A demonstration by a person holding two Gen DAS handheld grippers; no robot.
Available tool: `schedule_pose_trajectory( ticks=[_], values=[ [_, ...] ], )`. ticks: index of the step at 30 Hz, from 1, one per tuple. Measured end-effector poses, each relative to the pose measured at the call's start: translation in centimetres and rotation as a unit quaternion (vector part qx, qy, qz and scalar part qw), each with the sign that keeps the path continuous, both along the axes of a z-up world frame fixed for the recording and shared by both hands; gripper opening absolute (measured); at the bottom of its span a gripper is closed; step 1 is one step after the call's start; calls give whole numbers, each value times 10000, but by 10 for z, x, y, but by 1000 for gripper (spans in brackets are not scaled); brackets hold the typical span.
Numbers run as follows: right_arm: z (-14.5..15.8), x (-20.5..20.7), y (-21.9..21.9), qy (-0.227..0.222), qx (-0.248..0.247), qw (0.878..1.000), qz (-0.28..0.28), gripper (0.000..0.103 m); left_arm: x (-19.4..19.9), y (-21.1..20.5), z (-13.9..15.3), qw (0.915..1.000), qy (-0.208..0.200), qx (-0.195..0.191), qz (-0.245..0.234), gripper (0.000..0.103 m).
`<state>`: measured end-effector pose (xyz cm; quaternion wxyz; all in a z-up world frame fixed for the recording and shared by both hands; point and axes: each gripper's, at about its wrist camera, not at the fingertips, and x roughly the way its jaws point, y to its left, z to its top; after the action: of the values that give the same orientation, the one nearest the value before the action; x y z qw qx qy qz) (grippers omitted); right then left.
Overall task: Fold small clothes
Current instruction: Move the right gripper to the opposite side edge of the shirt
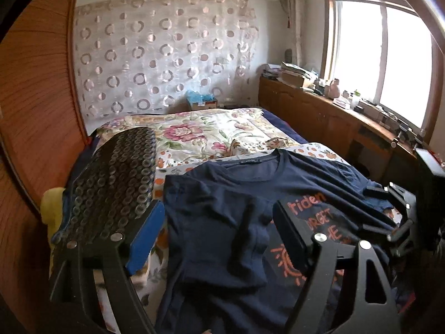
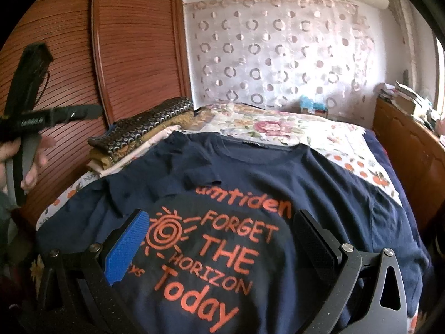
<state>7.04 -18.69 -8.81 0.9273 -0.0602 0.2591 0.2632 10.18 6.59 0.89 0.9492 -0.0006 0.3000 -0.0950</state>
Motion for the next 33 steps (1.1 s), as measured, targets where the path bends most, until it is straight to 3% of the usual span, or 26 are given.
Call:
schedule_pose_trajectory(
  ticks=[8,19,29,33],
  values=[
    [-1,11,11,-48,-107,9999,78,102,-10,7,-19,9998,151,89,125,81],
    [-7,2,-10,-16,-220,9997,-135,101,-13,-10,-60,9987,507,98,39,81],
    [-13,-8,-100,79,-307,9939,-1056,96,3,-30,-103,9933,1147,130,-68,81],
    [-17,-11,-149,194,-315,9865,-1596,87,9,-32,-109,9917,1268,175,-80,81]
  ],
)
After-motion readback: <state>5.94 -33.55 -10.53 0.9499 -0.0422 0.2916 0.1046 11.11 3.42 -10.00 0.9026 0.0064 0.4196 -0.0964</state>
